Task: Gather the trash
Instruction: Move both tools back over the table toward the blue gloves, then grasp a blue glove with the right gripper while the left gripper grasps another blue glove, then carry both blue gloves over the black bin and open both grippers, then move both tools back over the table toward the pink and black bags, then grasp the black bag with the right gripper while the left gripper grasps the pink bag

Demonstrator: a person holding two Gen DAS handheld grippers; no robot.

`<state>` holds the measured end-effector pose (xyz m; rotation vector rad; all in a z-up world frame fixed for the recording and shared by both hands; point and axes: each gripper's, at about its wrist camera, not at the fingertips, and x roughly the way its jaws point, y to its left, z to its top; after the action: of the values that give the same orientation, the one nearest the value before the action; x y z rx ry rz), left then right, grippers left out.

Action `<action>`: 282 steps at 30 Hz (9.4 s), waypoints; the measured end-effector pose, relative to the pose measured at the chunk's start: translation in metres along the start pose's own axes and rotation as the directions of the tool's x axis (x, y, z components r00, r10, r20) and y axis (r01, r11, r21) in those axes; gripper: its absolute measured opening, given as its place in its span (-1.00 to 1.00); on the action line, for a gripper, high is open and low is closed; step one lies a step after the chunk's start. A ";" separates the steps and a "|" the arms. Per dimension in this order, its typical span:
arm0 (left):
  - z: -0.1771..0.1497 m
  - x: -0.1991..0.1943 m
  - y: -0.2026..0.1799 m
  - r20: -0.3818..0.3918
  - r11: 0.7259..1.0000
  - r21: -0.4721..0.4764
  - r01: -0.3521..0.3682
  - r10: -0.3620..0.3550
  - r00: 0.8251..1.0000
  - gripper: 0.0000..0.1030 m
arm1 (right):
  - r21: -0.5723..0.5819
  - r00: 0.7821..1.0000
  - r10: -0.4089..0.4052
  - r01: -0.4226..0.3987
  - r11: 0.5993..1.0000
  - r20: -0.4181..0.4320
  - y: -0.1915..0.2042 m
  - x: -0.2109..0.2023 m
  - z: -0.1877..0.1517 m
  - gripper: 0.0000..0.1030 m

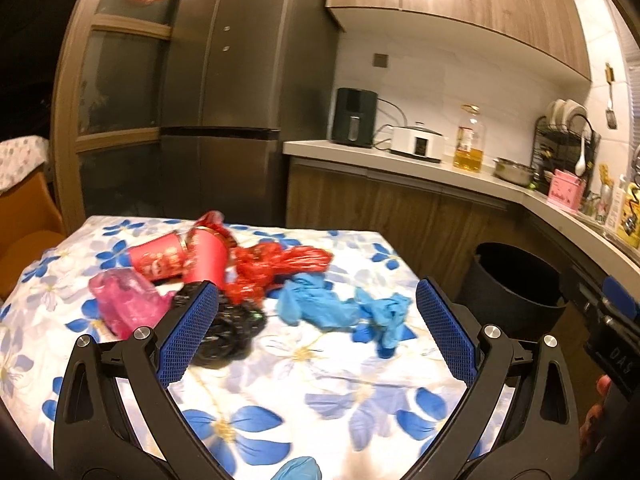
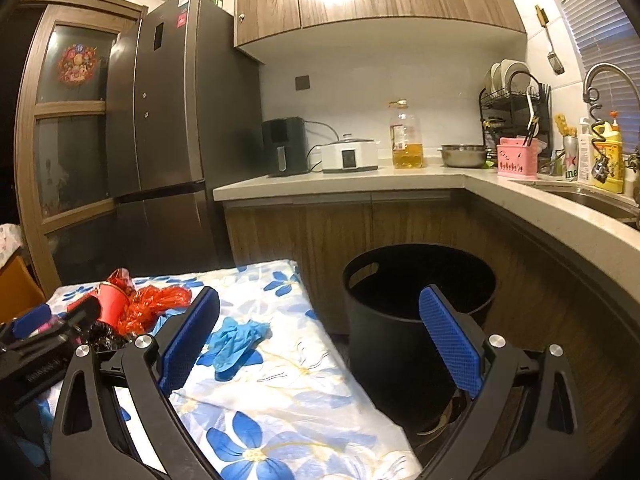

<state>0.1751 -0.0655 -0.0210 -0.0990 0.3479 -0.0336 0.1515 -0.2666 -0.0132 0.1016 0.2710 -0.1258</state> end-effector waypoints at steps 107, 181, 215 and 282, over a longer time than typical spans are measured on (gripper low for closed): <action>0.042 0.031 -0.049 -0.027 0.962 -0.035 0.271 -0.272 0.962 -0.99 | 0.076 0.987 0.162 -0.163 0.984 0.020 -0.029 0.008 0.021 -0.87; 0.031 0.162 -0.259 -0.175 0.850 0.144 0.507 -0.482 0.859 0.12 | 0.152 0.987 -0.157 0.158 0.976 -0.014 -0.158 0.081 0.047 0.20; 0.001 0.041 -0.043 -0.058 0.997 -0.001 0.077 -0.077 0.995 0.89 | 0.089 1.000 -0.003 0.004 0.996 -0.012 -0.048 0.025 0.022 0.83; -0.028 0.060 0.167 -0.202 0.950 -0.166 -0.263 0.229 0.952 -0.75 | -0.044 0.879 0.419 -0.439 0.898 -0.226 0.145 0.046 -0.050 -0.88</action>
<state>0.2250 0.0951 -0.0847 -0.2428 0.5428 0.2415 0.2025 -0.1231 -0.0612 0.0797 0.4609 0.3443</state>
